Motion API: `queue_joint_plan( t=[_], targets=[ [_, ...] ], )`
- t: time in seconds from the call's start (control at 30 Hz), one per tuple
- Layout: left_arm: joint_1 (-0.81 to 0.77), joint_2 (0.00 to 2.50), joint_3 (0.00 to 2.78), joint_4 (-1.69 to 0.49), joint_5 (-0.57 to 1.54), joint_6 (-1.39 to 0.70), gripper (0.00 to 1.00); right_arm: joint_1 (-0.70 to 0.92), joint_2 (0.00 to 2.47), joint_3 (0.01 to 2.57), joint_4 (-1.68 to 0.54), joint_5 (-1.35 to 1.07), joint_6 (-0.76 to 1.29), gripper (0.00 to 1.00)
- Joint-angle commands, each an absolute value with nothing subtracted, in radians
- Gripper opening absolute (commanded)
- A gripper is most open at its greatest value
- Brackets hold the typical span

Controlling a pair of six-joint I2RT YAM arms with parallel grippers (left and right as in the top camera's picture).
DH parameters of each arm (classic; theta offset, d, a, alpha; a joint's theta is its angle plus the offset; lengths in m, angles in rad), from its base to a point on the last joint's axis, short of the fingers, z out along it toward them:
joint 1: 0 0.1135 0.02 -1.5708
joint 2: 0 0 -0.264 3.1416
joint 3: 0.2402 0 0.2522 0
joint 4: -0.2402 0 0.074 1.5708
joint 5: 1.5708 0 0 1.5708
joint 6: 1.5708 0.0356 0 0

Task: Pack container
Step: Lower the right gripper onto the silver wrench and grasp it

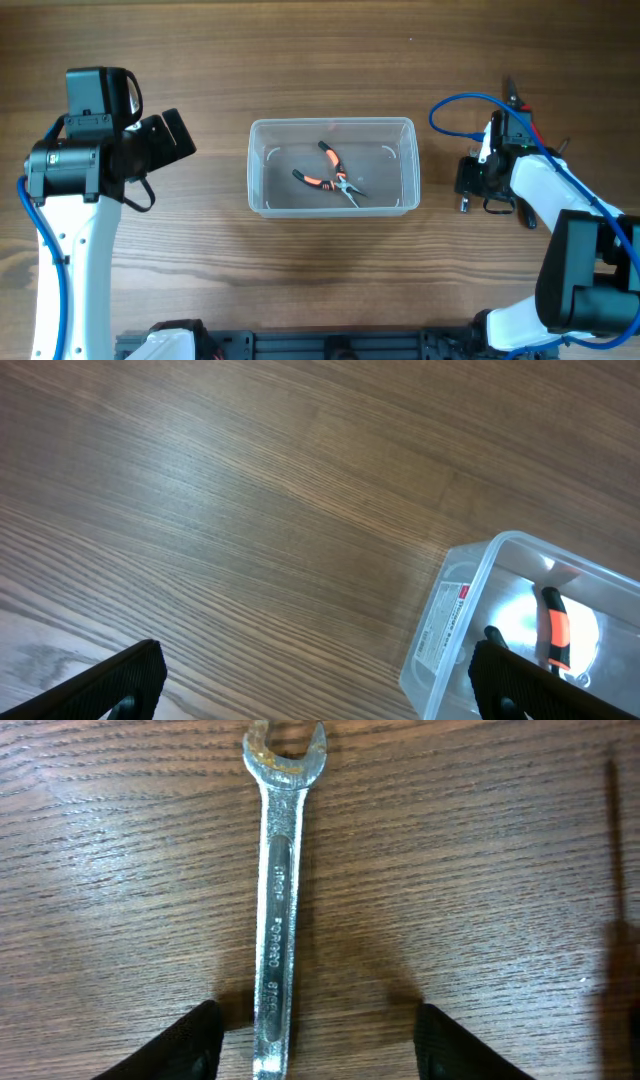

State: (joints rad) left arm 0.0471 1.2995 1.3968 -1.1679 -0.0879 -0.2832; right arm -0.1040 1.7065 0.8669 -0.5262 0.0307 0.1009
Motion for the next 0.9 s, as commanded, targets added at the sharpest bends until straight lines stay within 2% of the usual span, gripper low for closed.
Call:
queue_joint_plan(
  t=[0.0, 0.1, 0.17, 0.23, 0.3, 0.5, 0.87],
  targets=[
    [0.052, 1.306, 1.411, -1.169, -0.084, -0.296, 1.0, -0.1, 1.797, 0.808, -0.539, -0.08, 0.108, 0.45],
    [0.052, 1.306, 1.411, -1.168, -0.084, -0.296, 1.0, -0.099, 1.797, 0.808, -0.539, -0.08, 0.108, 0.34],
    [0.052, 1.306, 1.411, -1.169, -0.084, -0.296, 1.0, -0.099, 1.797, 0.808, -0.539, -0.08, 0.108, 0.33],
    [0.052, 1.306, 1.411, -1.168, -0.084, -0.296, 1.0, -0.099, 1.797, 0.808, -0.539, -0.08, 0.107, 0.22],
    [0.052, 1.306, 1.411, -1.168, -0.084, -0.296, 1.0, -0.099, 1.797, 0.808, -0.539, -0.08, 0.107, 0.16],
    [0.052, 1.306, 1.411, -1.168, -0.084, -0.296, 1.0, -0.099, 1.797, 0.808, -0.539, -0.08, 0.105, 0.09],
    [0.052, 1.306, 1.411, -1.168, -0.084, -0.296, 1.0, -0.099, 1.794, 0.833, -0.554, -0.085, 0.103, 0.04]
  ],
)
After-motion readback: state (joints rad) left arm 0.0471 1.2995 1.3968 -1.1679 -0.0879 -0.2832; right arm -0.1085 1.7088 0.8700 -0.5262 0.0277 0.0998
